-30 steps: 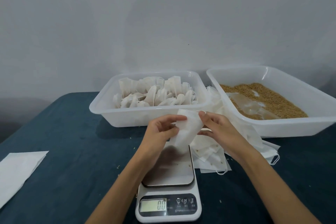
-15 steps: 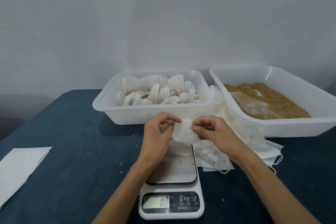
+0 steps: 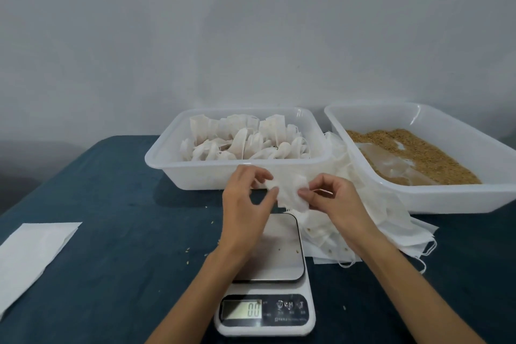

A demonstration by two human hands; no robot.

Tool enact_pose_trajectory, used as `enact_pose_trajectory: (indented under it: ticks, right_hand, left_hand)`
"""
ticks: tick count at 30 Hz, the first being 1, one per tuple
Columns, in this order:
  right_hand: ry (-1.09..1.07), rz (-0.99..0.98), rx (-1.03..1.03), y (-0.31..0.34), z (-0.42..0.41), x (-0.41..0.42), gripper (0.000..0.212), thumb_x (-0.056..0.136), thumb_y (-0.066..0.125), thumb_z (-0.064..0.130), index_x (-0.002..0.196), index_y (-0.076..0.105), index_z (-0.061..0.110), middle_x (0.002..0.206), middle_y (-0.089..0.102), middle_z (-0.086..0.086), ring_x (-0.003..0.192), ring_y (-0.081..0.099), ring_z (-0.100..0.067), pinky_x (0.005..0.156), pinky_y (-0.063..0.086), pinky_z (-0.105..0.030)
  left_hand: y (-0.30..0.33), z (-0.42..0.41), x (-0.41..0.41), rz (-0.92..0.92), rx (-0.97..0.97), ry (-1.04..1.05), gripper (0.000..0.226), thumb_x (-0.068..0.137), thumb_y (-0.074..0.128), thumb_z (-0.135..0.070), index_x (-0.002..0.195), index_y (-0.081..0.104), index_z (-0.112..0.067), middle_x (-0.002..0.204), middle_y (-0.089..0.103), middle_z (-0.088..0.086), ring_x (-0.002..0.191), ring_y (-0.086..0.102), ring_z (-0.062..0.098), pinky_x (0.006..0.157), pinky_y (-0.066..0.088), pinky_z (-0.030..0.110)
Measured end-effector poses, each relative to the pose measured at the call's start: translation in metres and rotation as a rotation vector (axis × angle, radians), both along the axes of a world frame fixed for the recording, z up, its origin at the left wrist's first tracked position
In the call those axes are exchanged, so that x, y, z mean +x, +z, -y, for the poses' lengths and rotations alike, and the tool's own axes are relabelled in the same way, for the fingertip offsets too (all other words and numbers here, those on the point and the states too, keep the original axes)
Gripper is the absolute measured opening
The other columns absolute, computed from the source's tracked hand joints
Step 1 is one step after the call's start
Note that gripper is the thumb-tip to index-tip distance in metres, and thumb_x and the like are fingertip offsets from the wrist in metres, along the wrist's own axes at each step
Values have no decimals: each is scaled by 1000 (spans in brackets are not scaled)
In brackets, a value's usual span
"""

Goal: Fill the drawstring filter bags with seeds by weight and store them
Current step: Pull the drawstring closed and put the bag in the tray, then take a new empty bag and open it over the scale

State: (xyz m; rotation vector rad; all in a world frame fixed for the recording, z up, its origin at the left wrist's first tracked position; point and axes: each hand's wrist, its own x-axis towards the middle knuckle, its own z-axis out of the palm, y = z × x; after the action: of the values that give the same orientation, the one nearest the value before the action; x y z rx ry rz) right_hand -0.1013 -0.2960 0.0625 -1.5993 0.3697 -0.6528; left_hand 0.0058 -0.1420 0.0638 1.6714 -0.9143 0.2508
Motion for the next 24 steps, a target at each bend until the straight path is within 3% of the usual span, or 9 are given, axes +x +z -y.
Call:
enact_pose_trajectory:
  ticks: [2, 5, 8, 11, 14, 16, 19, 24]
  right_hand:
    - [23, 26, -18, 0, -3, 0, 20, 81, 81, 12, 69, 66, 17, 71, 66, -5, 71, 64, -14, 72, 57, -26]
    - [96, 81, 9, 2, -6, -2, 13, 78, 79, 23, 69, 69, 22, 71, 67, -2, 71, 64, -12, 72, 55, -23]
    - [150, 131, 80, 4, -6, -3, 4, 83, 75, 20, 84, 76, 16, 83, 73, -12, 80, 69, -24, 82, 59, -34]
    - [122, 185, 69, 3, -7, -3, 10, 84, 75, 13, 92, 70, 13, 85, 75, -16, 81, 73, -28, 79, 59, -30]
    - [46, 185, -145, 1, -10, -3, 11, 90, 71, 1, 88, 65, 11, 83, 72, -7, 78, 70, -20, 76, 56, -25]
    - [-30, 139, -307, -1, -11, -1, 20, 93, 66, -2, 88, 72, 17, 86, 72, 3, 80, 70, -15, 76, 54, -24]
    - [-81, 119, -410, -2, -12, -2, 22, 94, 65, 3, 96, 78, 20, 96, 73, 8, 93, 71, -16, 81, 57, -28]
    - [41, 144, -233, 0, -17, -2, 13, 92, 72, 31, 98, 79, 22, 100, 74, 2, 97, 71, -18, 81, 54, -22]
  left_hand:
    - [0, 2, -6, -88, 17, -149, 12, 88, 80, -6, 87, 69, -12, 82, 69, -3, 78, 63, 13, 76, 54, 26]
    - [-3, 4, -12, -167, 53, -267, 8, 92, 79, -15, 89, 72, -13, 82, 73, -4, 81, 71, 16, 82, 60, 41]
    - [-4, 4, -11, -189, 36, -282, 10, 92, 79, -20, 90, 71, -14, 84, 74, -5, 85, 72, 17, 84, 60, 41]
    - [-5, 4, -9, -189, 8, -246, 11, 90, 81, -19, 89, 72, -13, 84, 73, -5, 81, 71, 15, 80, 59, 31]
    - [-5, 4, -7, -185, 3, -185, 8, 94, 76, -12, 86, 72, -12, 80, 72, -7, 77, 67, 9, 76, 52, 19]
    - [-4, 4, -5, -195, 16, -174, 9, 96, 74, -14, 87, 73, -11, 80, 72, -6, 77, 67, 9, 76, 53, 22]
    - [-3, 3, -4, -250, 27, -214, 10, 98, 72, -19, 89, 73, -14, 81, 72, -9, 79, 66, 10, 78, 56, 32]
    - [-3, 3, -5, -183, 63, -237, 11, 101, 67, -17, 94, 74, -10, 87, 71, -6, 81, 64, 13, 80, 55, 34]
